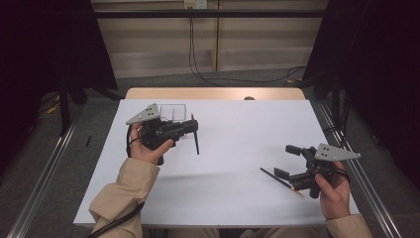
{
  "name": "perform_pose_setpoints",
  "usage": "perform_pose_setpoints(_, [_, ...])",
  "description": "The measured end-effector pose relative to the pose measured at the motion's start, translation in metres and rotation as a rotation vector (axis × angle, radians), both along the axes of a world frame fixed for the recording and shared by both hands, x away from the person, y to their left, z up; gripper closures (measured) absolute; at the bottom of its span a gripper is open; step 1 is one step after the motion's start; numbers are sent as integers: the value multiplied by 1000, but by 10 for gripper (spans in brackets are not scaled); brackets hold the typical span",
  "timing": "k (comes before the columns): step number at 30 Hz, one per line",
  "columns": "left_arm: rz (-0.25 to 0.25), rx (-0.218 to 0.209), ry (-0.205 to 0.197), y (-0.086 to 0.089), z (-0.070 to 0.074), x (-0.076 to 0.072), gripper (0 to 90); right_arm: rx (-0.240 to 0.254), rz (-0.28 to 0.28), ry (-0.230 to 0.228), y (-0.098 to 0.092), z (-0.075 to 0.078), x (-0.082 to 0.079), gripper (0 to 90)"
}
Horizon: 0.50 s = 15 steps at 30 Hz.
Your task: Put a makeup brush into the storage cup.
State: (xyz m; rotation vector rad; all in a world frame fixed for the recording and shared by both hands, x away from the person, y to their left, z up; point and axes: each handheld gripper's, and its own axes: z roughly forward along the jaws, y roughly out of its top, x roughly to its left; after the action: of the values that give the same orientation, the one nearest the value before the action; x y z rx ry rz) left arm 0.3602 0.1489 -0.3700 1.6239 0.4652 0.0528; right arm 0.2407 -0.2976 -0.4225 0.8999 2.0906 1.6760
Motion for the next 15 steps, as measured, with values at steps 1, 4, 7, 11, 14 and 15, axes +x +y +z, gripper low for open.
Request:
perform_pose_setpoints(1, [10, 5, -5, 1, 1, 1, 837, -4, 1, -1, 0, 0, 0, 41])
perform_pose_setpoints(4, [26, 8, -9, 3, 5, 4, 837, -2, 2, 4, 0, 0, 0, 41])
perform_pose_setpoints(7, [37, 12, -16, 5, 8, 7, 837, 1, 10, 1, 1, 0, 0, 40])
perform_pose_setpoints(11, [51, 14, -19, 7, 11, 11, 837, 6, 4, 0, -1, 1, 0, 40])
perform_pose_setpoints(14, [65, 18, -23, 8, 13, 13, 836, 7, 3, 2, -1, 0, 0, 42])
perform_pose_setpoints(15, [67, 15, -27, 8, 14, 13, 836, 6, 3, -1, -1, 0, 0, 44])
